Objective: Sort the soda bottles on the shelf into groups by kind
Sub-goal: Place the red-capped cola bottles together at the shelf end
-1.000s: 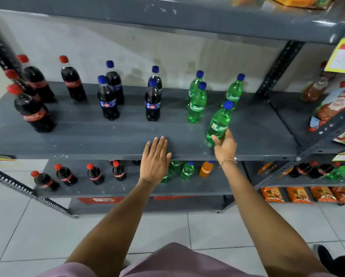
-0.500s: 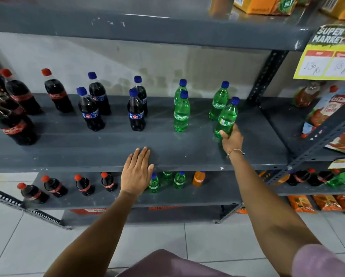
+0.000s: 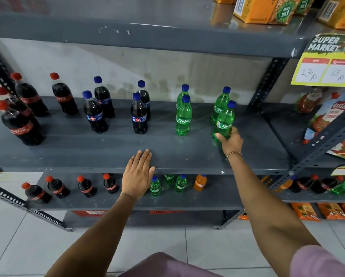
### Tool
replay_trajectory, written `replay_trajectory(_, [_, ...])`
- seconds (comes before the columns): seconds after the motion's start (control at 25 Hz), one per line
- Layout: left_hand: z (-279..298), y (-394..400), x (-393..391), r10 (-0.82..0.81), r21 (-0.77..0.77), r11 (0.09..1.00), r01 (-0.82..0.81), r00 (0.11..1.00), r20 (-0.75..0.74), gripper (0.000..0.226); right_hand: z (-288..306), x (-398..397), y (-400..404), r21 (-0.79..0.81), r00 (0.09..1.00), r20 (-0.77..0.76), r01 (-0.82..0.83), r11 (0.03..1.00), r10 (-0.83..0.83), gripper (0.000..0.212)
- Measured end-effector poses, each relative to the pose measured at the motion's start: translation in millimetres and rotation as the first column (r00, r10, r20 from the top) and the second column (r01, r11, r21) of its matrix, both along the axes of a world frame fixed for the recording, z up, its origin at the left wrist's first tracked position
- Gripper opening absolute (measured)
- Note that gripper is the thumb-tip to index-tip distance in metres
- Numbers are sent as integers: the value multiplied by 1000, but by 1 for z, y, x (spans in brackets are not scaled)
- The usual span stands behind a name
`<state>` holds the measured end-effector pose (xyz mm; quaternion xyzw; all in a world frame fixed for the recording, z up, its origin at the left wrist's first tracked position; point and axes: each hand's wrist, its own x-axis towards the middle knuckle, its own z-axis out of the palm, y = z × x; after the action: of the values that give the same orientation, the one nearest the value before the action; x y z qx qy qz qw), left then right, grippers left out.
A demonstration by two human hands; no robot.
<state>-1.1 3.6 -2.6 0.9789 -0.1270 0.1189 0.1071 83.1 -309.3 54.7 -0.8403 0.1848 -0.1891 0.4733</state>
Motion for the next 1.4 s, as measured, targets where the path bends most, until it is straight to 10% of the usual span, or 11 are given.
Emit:
replay_trajectory(0.24, [2,3,-2,-24,-17,1000,23,1000,-11,62,-14,-39,56,13,983,96,156,988,-157,31])
replay_trajectory(0.76, [2,243,-8,344,-49,938,-344,939,-11,65,2,-12,383,58,741,-89,-663,746,666,9])
replay_trajectory(1.12, [2,351,12,289,-45,956,-290,957,-24,78,4,22,542,50,638,-111,-762,645,762,63])
replay_trajectory(1.4, [-4,355,15,271,-89,959,-269,962,12,77,-3,30,564,66,721,-14,-691,720,693,51])
